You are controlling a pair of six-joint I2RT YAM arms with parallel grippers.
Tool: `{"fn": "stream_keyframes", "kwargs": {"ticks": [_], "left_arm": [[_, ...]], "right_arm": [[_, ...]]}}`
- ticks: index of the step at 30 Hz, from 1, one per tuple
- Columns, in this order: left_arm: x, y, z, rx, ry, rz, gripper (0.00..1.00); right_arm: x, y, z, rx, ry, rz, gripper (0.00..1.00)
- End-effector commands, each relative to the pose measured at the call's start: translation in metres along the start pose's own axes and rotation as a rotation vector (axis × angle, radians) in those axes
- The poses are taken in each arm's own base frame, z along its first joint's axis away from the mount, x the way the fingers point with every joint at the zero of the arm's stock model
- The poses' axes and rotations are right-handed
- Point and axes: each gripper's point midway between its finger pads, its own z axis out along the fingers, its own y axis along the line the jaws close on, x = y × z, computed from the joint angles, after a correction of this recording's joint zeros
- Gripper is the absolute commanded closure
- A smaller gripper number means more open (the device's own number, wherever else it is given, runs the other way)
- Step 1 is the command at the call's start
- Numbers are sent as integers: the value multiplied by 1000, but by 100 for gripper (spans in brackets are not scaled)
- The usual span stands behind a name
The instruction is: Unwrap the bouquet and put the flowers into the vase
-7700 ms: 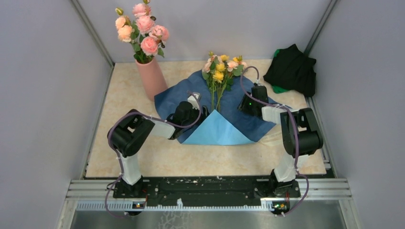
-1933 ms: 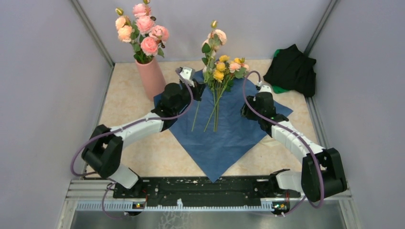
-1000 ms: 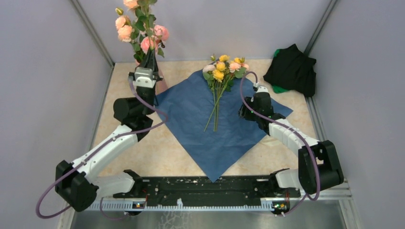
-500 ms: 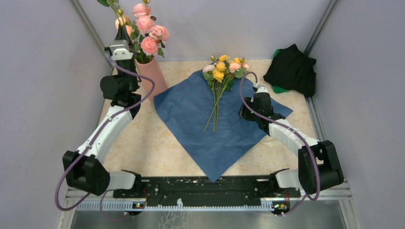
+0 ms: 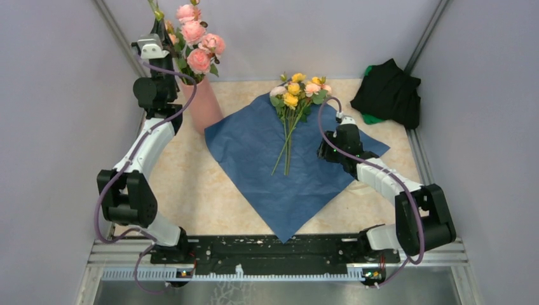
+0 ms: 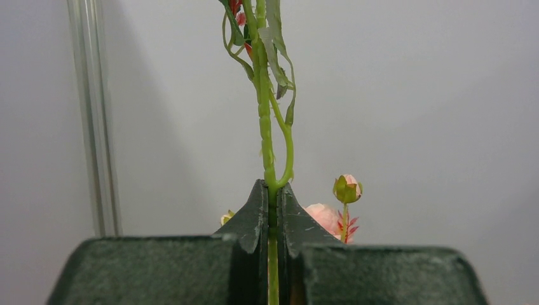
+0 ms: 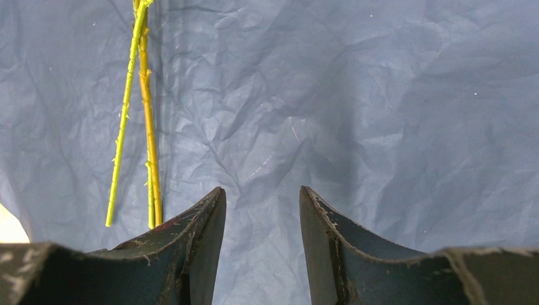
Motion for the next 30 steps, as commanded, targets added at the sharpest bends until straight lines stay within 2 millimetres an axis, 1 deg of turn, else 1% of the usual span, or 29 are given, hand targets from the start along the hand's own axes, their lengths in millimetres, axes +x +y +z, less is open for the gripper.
{"fn": "stream_keyframes", "kwargs": {"ticks": [1,5,8,18,21,27,28,30], "left_arm": [[-35,1,18,11,-128,-78,100],[-25,8,23,-15,-133,-89,100],[-16,11,23,-21,-125,-89,100],[39,11,9,-41,-51,-116,100],[43,11,5,-44,-39,-115,100],[39,15,-4,-49,-21,-86,100],[41,14,-6,-46,-10,-84,97],[42,16,-7,-54,7,-89,75]], "right_arm": [[-5,2,3,-6,-17,-15,54],[-3,1,5,-3,-9,-17,54],[-1,1,7,0,-3,-19,54],[2,-1,11,6,12,-22,54],[3,-2,12,8,15,-23,54],[3,-1,14,8,16,-25,54],[3,-1,14,7,17,-25,54],[3,-1,14,4,17,-25,54]]}}
